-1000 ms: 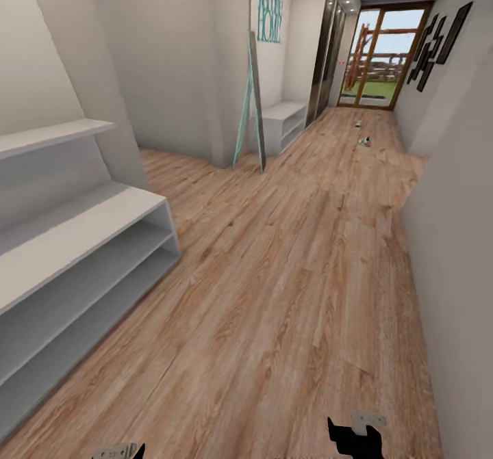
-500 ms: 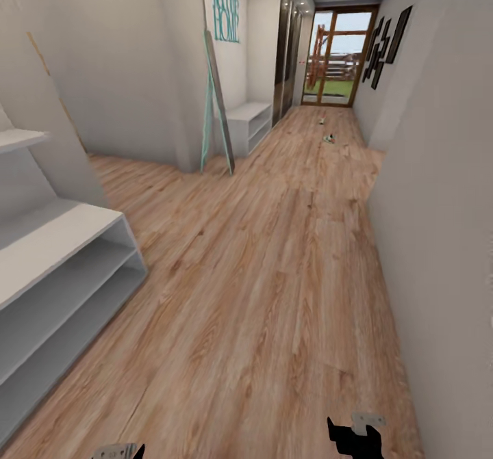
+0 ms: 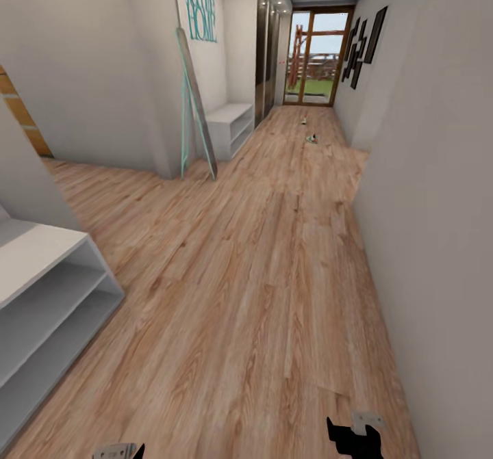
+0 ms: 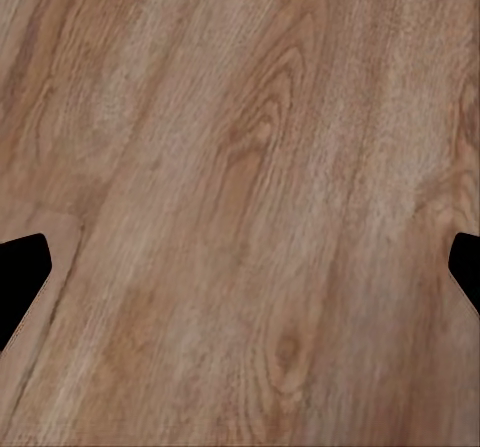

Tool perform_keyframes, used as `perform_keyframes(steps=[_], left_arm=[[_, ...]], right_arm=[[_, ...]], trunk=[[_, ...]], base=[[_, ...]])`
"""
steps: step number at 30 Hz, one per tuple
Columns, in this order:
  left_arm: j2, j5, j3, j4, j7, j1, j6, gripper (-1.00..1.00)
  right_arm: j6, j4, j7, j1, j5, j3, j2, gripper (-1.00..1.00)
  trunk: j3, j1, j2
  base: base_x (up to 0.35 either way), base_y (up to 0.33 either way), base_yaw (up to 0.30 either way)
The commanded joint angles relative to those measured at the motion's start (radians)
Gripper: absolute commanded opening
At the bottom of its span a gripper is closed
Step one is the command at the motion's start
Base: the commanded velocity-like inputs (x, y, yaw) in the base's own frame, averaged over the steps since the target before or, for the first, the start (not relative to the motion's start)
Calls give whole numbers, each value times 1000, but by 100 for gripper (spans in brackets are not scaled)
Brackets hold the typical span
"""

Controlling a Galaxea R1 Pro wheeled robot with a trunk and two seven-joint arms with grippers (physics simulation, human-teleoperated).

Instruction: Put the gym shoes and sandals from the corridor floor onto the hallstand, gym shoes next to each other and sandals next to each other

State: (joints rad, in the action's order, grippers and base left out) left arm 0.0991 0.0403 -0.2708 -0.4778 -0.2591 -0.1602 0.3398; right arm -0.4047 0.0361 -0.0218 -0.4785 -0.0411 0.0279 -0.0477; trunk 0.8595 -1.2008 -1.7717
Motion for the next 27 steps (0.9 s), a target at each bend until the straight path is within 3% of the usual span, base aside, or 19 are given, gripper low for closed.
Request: perform_keyframes(steps=[1, 27], left_arm=[[-1, 4, -8, 1, -9, -1, 2, 100], [-1, 4, -4, 28, -9, -1, 3, 100]], right_arm=[[-4, -1, 2, -1, -4, 2, 0, 100], [-3, -3, 0, -1, -2, 0, 1, 100]], trunk=[[1, -1, 0], [1, -1, 0]], base=[[335, 0, -19], [335, 0, -2]])
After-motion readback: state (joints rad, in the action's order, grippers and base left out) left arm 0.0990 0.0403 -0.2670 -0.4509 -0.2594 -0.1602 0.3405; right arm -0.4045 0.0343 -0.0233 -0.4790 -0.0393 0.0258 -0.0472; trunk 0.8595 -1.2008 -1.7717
